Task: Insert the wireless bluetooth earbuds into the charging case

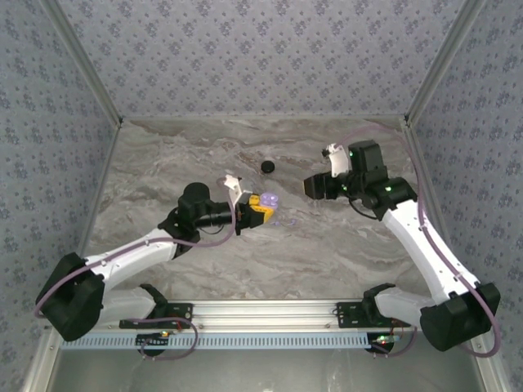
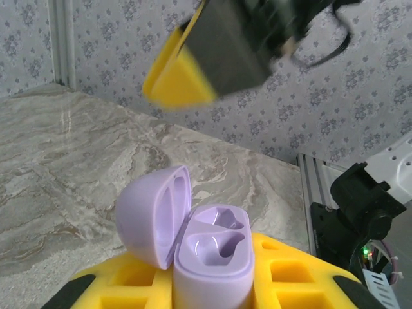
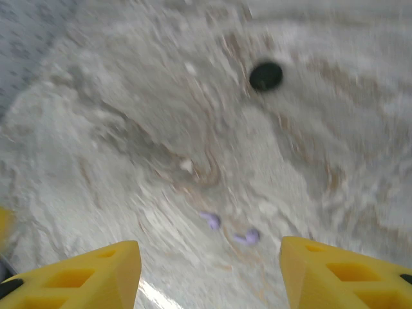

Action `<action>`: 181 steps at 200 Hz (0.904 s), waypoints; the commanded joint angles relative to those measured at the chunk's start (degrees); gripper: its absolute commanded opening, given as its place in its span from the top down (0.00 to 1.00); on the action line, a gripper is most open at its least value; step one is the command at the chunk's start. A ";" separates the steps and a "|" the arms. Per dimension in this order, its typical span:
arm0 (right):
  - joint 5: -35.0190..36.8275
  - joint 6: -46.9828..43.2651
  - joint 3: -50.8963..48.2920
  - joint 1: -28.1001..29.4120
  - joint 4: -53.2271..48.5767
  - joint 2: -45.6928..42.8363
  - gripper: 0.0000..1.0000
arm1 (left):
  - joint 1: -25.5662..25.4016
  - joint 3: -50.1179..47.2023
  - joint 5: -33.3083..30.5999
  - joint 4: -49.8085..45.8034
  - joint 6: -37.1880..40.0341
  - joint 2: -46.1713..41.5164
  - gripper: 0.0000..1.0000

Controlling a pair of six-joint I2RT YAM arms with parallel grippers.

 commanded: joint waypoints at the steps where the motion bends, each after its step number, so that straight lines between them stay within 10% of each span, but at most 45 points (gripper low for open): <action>1: 0.38 3.73 -5.22 -0.44 -2.75 1.99 0.40 | -1.42 -0.78 -1.37 5.57 -0.42 -3.87 0.77; 75: -4.52 11.01 -14.65 0.00 7.48 11.23 0.45 | -3.74 -3.65 -3.88 5.49 1.37 -7.68 0.77; 181: -1.22 13.75 -12.26 3.81 10.88 24.53 0.80 | -3.74 -5.34 -7.02 2.10 1.37 -11.73 0.77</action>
